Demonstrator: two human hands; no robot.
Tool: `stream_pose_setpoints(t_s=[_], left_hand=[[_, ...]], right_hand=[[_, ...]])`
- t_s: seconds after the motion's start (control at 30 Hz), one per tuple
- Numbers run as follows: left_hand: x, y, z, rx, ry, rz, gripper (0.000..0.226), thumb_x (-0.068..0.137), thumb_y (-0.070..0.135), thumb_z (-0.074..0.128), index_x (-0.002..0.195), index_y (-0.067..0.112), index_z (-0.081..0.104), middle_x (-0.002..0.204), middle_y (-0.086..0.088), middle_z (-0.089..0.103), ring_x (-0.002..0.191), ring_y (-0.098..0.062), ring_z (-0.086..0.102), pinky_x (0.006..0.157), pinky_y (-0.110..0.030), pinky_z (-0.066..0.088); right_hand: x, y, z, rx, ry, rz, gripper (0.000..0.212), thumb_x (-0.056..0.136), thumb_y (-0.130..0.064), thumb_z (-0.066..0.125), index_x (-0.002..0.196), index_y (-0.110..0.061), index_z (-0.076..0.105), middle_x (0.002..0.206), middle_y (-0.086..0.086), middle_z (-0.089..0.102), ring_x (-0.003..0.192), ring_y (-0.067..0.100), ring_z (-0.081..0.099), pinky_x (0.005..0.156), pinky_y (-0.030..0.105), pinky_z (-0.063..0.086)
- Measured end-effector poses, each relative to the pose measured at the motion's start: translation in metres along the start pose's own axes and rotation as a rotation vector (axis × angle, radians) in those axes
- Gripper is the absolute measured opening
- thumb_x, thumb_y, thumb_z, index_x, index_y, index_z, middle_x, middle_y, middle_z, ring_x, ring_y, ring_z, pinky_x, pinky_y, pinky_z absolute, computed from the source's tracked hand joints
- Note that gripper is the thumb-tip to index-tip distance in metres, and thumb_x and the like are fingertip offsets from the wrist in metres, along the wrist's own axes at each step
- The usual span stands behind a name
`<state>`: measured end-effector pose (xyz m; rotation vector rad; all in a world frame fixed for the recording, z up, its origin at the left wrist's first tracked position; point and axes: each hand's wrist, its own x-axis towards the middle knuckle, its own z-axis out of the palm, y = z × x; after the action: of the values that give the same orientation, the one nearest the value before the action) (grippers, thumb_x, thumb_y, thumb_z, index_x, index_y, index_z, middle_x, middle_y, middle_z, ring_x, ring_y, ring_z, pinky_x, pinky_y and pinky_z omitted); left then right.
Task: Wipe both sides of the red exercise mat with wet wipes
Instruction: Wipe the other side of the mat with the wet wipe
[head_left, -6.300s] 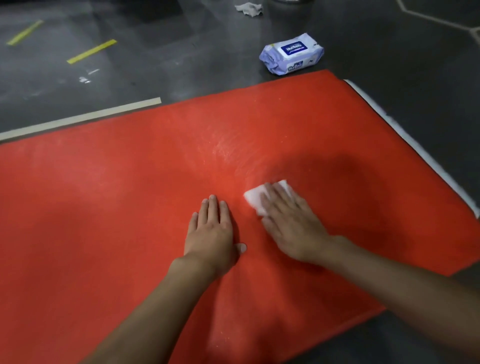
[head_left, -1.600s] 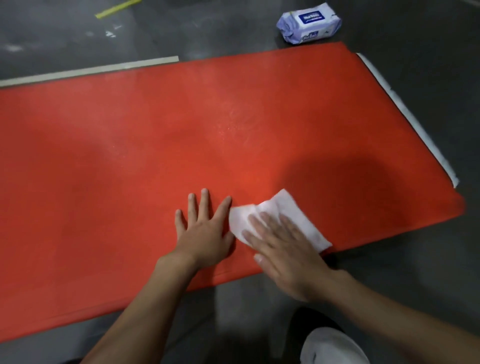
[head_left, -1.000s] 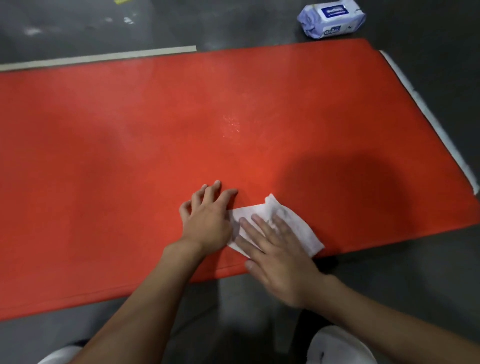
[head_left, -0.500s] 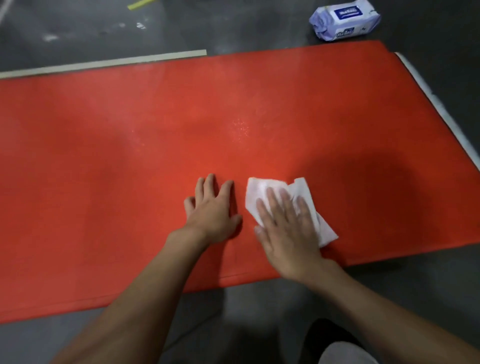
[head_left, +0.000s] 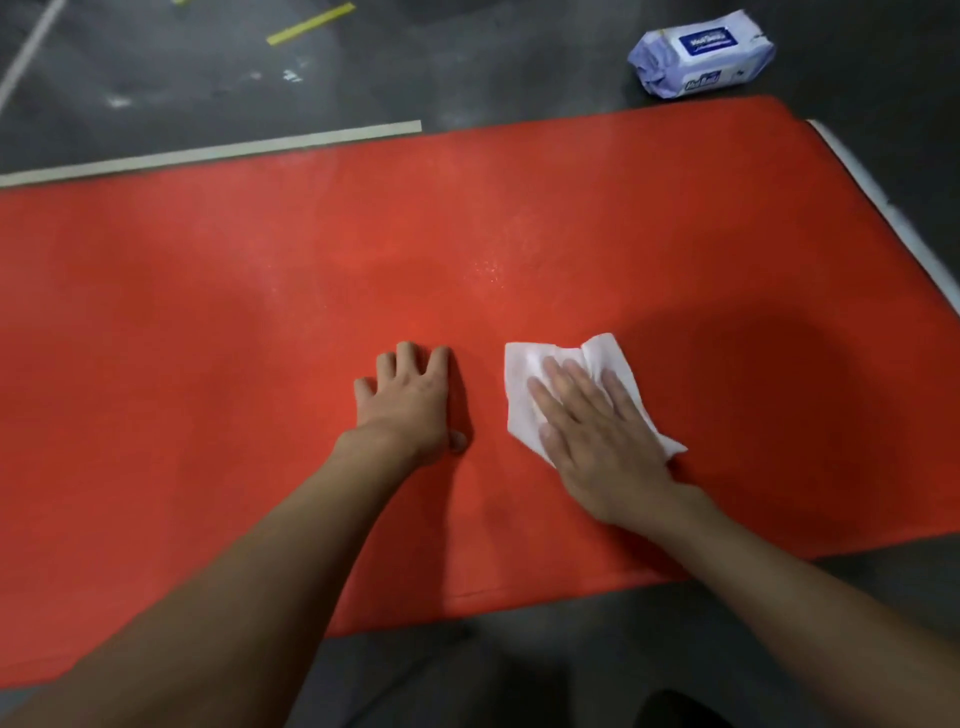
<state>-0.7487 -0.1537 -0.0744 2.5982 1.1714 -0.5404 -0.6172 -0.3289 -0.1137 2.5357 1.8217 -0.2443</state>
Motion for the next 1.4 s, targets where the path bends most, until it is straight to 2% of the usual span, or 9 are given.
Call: stream_pose_setpoints(t_s=[0.1,0.2,0.33,0.5,0.63,0.8,0.93,1.03,1.4], left_hand=[[0.004,-0.005,0.002,-0.05,-0.049,-0.014,0.116,0.068,0.045,0.083,0.152,0.031,0.005,0.162,-0.007,-0.008,0.149,-0.035,-0.005,0.114,-0.063,0.015],[0.008,-0.011,0.002,-0.049,-0.018,-0.013,0.129,0.063,0.053,0.084,0.154,0.029,-0.003,0.163,-0.003,-0.005,0.15,-0.032,-0.002,0.114,-0.058,0.02],[0.01,-0.011,0.002,-0.015,-0.009,-0.018,0.133,0.056,0.058,0.086,0.154,0.022,0.004,0.161,-0.002,0.003,0.148,-0.03,0.005,0.109,-0.057,0.026],[0.011,-0.008,-0.004,0.006,0.007,-0.013,0.12,0.049,0.059,0.087,0.143,0.024,0.022,0.149,0.001,0.022,0.137,-0.028,0.021,0.097,-0.053,0.036],[0.014,-0.008,-0.012,0.039,-0.025,-0.019,0.11,0.043,0.064,0.087,0.131,0.024,0.034,0.132,0.002,0.033,0.126,-0.028,0.032,0.088,-0.051,0.04],[0.033,-0.014,-0.031,-0.058,0.017,-0.053,0.078,0.059,0.049,0.087,0.12,0.024,0.046,0.125,0.0,0.041,0.123,-0.031,0.036,0.09,-0.054,0.041],[0.04,-0.01,-0.023,-0.01,0.038,-0.066,0.107,0.06,0.04,0.088,0.144,0.026,0.024,0.15,-0.009,0.022,0.14,-0.034,0.02,0.107,-0.061,0.028],[0.051,-0.014,-0.028,0.011,-0.055,-0.027,0.133,0.063,0.036,0.089,0.156,0.024,-0.005,0.163,-0.004,-0.011,0.15,-0.032,-0.008,0.116,-0.061,0.013],[0.06,-0.02,-0.034,0.029,-0.024,0.009,0.126,0.044,0.045,0.094,0.146,0.031,0.021,0.158,0.004,0.013,0.145,-0.026,0.013,0.102,-0.054,0.034]], right_hand=[[-0.002,-0.023,0.006,0.011,0.004,0.016,0.063,0.1,-0.041,0.013,0.156,-0.016,0.026,0.165,0.005,0.014,0.153,0.022,0.007,0.121,0.053,0.012],[0.003,-0.003,0.005,-0.003,0.006,-0.197,0.057,0.102,-0.039,0.018,0.155,-0.021,0.029,0.164,0.001,0.018,0.152,0.018,0.011,0.121,0.048,0.014],[0.023,-0.01,0.0,0.01,0.018,0.102,0.067,0.096,-0.041,0.007,0.157,-0.019,0.021,0.166,0.003,0.01,0.153,0.02,0.004,0.122,0.051,0.006],[0.023,-0.016,0.005,0.023,0.094,-0.228,0.055,0.1,-0.037,0.029,0.15,-0.018,0.041,0.16,0.004,0.031,0.15,0.02,0.024,0.119,0.049,0.021],[0.048,-0.01,-0.004,0.017,0.022,0.122,0.064,0.1,-0.042,0.017,0.158,-0.016,0.015,0.166,0.005,0.004,0.153,0.017,-0.002,0.123,0.048,0.004],[0.048,-0.012,0.0,0.077,-0.002,-0.12,0.071,0.097,-0.052,0.008,0.157,-0.017,0.021,0.165,0.0,0.012,0.152,0.012,0.001,0.123,0.043,0.0],[0.065,-0.005,-0.006,0.061,0.042,0.114,0.07,0.099,-0.052,0.007,0.158,-0.016,0.011,0.166,0.001,0.003,0.152,0.012,-0.005,0.123,0.044,-0.004],[0.063,-0.023,-0.003,0.122,-0.007,-0.119,0.075,0.095,-0.055,0.007,0.157,-0.015,0.019,0.166,0.001,0.008,0.152,0.011,-0.003,0.123,0.041,-0.005],[0.091,0.002,-0.011,0.092,-0.043,-0.214,0.074,0.096,-0.056,0.004,0.158,-0.018,0.016,0.166,0.0,0.008,0.152,0.012,-0.004,0.123,0.044,-0.003]])
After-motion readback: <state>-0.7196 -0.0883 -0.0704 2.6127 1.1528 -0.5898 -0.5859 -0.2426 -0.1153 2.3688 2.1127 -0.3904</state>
